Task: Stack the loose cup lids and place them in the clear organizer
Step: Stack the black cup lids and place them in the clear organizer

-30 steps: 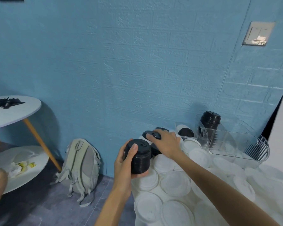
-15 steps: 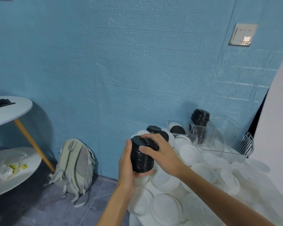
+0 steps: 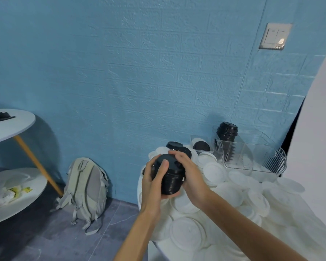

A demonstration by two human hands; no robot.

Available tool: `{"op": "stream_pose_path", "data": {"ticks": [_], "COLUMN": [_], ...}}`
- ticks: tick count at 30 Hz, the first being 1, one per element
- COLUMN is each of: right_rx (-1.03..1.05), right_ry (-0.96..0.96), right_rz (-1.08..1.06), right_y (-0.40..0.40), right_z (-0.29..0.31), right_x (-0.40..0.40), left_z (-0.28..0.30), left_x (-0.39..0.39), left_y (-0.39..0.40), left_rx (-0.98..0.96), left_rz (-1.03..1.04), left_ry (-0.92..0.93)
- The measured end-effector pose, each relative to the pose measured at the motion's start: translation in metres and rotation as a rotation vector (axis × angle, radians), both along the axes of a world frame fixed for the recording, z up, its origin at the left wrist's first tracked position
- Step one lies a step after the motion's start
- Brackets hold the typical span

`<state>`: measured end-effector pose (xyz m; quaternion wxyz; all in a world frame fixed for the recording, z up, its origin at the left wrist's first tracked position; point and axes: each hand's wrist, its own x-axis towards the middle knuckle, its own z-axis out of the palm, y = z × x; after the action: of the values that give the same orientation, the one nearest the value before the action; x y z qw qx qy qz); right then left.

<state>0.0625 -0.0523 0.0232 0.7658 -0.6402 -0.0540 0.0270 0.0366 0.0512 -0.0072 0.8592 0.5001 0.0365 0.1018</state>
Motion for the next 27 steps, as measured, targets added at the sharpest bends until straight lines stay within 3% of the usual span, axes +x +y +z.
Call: {"op": "stream_pose_path", "data": {"ticks": [15,24,27], "right_rx": [-0.036,-0.128,-0.162], "right_ry": [-0.033,0.062,0.053], "right_rz": [-0.035,0.174,0.123], "right_y": [0.019,0.020,0.008], "right_z": [-0.009,-0.008,-0.002], "right_x": [0.006,0.021,0.045], "left_z": [-0.009,-0.015,-0.015], "left_x": [0.011,0.018,0.018], "left_y": [0.007,0.034,0.046], "left_rx": [-0.013,0.040,0.002], "left_rz": [0.101,0.188,0.205], "left_ry": [0.024,0.068,0.096]}}
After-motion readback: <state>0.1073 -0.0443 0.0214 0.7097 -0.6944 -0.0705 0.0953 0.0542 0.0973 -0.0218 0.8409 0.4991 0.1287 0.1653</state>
